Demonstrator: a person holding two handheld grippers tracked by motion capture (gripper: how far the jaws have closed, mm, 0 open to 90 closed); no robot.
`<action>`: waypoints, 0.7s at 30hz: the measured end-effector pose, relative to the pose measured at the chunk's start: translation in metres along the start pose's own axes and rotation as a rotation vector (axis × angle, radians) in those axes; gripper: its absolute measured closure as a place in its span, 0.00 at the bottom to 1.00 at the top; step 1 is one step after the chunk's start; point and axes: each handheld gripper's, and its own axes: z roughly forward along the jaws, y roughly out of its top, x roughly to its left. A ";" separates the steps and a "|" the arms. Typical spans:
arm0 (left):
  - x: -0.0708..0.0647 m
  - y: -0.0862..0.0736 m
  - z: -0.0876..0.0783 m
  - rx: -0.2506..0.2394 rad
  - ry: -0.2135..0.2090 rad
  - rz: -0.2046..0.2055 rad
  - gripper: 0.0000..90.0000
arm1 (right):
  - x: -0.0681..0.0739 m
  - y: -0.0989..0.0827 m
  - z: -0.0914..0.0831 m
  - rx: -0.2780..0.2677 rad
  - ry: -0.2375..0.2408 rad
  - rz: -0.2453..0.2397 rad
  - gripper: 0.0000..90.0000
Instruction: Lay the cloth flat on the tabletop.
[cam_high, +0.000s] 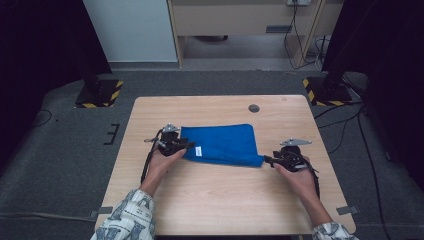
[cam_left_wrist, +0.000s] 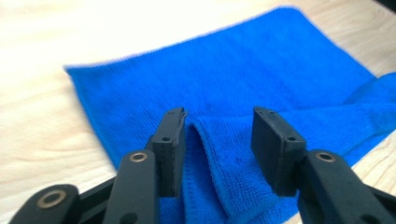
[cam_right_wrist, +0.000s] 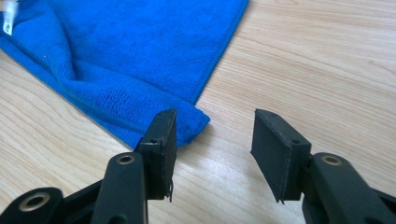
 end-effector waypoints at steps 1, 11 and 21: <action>0.000 0.000 -0.003 0.005 0.010 0.004 0.58 | -0.001 -0.001 -0.001 -0.003 0.000 -0.004 0.59; -0.009 -0.025 -0.006 0.112 -0.040 0.008 0.68 | -0.003 -0.005 -0.008 -0.020 0.013 0.006 0.63; -0.011 -0.025 0.010 0.130 -0.055 0.009 0.71 | -0.003 -0.008 -0.007 -0.021 0.018 0.002 0.62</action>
